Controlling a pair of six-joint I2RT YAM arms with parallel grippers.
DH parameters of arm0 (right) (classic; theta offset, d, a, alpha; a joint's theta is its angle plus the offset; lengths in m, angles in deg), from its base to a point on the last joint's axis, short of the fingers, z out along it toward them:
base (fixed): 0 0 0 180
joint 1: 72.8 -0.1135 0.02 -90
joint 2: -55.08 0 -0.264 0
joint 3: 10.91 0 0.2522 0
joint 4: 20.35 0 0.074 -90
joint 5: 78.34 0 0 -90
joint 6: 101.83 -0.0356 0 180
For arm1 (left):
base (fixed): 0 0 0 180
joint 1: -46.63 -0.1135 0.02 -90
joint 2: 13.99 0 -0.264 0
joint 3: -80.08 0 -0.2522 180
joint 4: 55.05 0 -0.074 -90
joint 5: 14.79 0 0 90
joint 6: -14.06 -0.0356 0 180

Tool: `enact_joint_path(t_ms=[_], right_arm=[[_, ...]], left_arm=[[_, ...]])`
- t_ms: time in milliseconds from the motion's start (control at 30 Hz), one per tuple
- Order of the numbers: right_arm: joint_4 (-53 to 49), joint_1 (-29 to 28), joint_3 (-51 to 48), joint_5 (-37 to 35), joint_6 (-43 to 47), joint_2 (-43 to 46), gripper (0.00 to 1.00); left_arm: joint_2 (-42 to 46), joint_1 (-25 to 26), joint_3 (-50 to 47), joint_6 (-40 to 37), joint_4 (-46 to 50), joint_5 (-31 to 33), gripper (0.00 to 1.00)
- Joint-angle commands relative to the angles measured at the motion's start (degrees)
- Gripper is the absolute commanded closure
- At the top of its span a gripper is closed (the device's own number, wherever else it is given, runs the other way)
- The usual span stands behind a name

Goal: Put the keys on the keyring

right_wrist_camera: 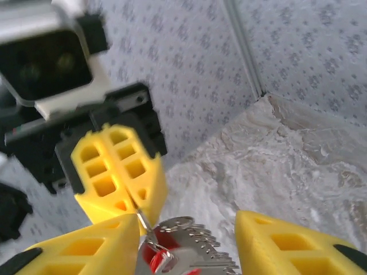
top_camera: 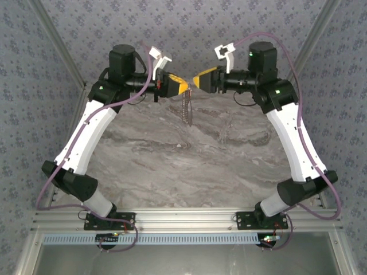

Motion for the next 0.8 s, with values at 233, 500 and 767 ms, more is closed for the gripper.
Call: enact_joint_path(t_ms=[233,500,767], right_arm=[[21.5,3.2,-11.8,4.4,-14.9,6.1,0.39],[29.1,1.2,-14.8,7.3,-20.3,4.8,0.36],[29.5,-1.1,-15.3,8.2,-20.5,4.3,0.36]], left_arm=[[4.4,0.0,-1.7,4.3,-10.6,4.0,1.00],[4.3,0.0,-2.2,7.3,-14.7,3.6,1.00],[4.1,-0.1,-1.7,8.4,-16.1,3.9,1.00]])
